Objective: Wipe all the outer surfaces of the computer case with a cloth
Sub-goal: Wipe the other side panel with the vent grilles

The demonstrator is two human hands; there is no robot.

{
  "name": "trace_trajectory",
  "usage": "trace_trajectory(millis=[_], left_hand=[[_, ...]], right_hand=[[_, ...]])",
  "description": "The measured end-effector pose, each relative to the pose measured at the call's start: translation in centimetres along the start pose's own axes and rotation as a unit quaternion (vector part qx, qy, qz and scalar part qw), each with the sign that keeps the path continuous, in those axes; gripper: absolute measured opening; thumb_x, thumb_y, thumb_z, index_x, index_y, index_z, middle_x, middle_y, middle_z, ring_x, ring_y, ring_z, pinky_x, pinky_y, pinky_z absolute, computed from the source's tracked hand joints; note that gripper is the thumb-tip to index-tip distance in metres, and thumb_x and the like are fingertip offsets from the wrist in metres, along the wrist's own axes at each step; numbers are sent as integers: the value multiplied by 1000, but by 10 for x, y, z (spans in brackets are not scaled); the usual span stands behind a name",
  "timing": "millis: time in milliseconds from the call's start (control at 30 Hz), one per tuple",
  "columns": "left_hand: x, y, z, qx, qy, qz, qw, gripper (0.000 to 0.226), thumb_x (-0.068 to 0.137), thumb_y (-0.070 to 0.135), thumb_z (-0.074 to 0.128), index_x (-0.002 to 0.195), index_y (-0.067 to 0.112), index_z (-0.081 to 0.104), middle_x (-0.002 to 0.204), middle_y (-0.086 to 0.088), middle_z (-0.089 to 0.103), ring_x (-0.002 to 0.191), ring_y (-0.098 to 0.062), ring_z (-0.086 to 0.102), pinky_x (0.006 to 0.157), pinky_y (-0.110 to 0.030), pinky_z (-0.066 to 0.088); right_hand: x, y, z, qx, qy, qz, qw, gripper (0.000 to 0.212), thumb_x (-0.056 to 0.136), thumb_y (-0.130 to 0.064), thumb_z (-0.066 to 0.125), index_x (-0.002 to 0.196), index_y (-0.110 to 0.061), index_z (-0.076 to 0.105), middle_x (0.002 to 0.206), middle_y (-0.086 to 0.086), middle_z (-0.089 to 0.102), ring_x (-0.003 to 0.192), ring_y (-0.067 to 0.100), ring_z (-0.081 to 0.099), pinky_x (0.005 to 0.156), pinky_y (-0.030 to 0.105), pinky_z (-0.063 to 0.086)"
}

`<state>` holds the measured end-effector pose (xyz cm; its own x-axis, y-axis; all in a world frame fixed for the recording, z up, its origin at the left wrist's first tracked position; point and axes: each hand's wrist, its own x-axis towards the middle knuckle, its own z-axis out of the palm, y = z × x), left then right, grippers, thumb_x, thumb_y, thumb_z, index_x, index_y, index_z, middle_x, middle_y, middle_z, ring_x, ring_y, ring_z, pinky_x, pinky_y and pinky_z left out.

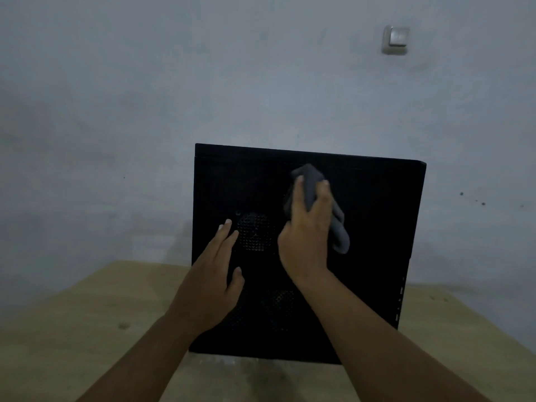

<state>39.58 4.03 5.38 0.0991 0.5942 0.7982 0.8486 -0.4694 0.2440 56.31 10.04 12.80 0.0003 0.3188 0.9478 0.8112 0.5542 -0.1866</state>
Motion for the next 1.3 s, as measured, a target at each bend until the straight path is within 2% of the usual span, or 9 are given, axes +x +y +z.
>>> trace_trajectory(millis=[133, 367, 500, 633, 800, 933, 1000, 1100, 1300], left_hand=[[0, -3, 2, -1, 19, -9, 1000, 62, 99, 25, 41, 157, 12, 25, 167, 10, 8, 150, 8, -1, 116, -7, 8], [-8, -7, 1, -10, 40, -8, 999, 51, 100, 14, 37, 150, 7, 38, 164, 4, 20, 148, 12, 4, 112, -1, 12], [-9, -4, -2, -13, 37, -13, 999, 48, 100, 17, 37, 148, 10, 42, 161, 3, 28, 147, 8, 14, 112, -3, 16], [-13, 5, -3, -6, 33, -17, 999, 43, 99, 21, 38, 140, 13, 51, 148, 3, 43, 136, -4, 39, 104, -13, 34], [-8, 20, -4, -79, -20, -31, 996, 23, 101, 28, 47, 118, 19, 61, 109, 9, 60, 98, -5, 59, 81, -27, 52], [4, 47, -13, -148, -85, -62, 983, 16, 104, 32, 49, 113, 24, 60, 103, 12, 64, 94, -1, 61, 79, -25, 52], [9, 57, -22, -177, -84, -94, 976, 17, 104, 32, 49, 113, 23, 60, 101, 13, 66, 93, 3, 61, 79, -17, 50], [14, 69, -35, -242, -82, -159, 954, 22, 104, 37, 48, 116, 25, 62, 104, 7, 69, 98, -7, 66, 88, -32, 56], [24, 91, -59, -416, -47, -232, 878, 17, 101, 24, 58, 108, 9, 61, 90, 2, 74, 89, -13, 72, 78, -23, 58]], right_hand=[[-31, 0, 14, -52, -114, -285, 950, 50, 91, -14, 38, 137, -2, 51, 138, 25, 51, 133, 35, 40, 117, 38, 24], [-93, 43, 2, -30, -297, -448, 843, 18, 84, -22, 50, 84, -20, 68, 86, -4, 55, 81, 17, 52, 77, 31, 43], [-93, 48, -14, -32, -289, -386, 875, 18, 71, -21, 48, 71, -28, 65, 78, -9, 52, 72, 11, 47, 70, 24, 30], [-73, 44, -30, 68, -274, -268, 921, 23, 54, -4, 58, 70, -19, 63, 78, -3, 53, 68, 15, 48, 59, 27, 40], [-55, 23, -47, 155, -247, -103, 951, 31, 74, 10, 50, 71, -21, 49, 86, -3, 48, 78, 13, 47, 65, 26, 41], [-46, -1, -64, 247, -259, 3, 934, 35, 80, 14, 61, 78, -20, 59, 93, -5, 50, 87, -6, 51, 73, 5, 40], [-39, -9, -70, 291, -243, 52, 924, 25, 80, 15, 59, 85, -9, 65, 96, 2, 54, 87, 1, 55, 71, 8, 43], [-30, -20, -81, 358, -243, 156, 888, 29, 83, 12, 51, 88, -13, 65, 96, 10, 59, 81, 20, 61, 64, 28, 49], [-23, -41, -104, 444, -233, 238, 832, 31, 92, 6, 49, 107, -18, 61, 104, 3, 65, 92, 14, 65, 76, 27, 59]])
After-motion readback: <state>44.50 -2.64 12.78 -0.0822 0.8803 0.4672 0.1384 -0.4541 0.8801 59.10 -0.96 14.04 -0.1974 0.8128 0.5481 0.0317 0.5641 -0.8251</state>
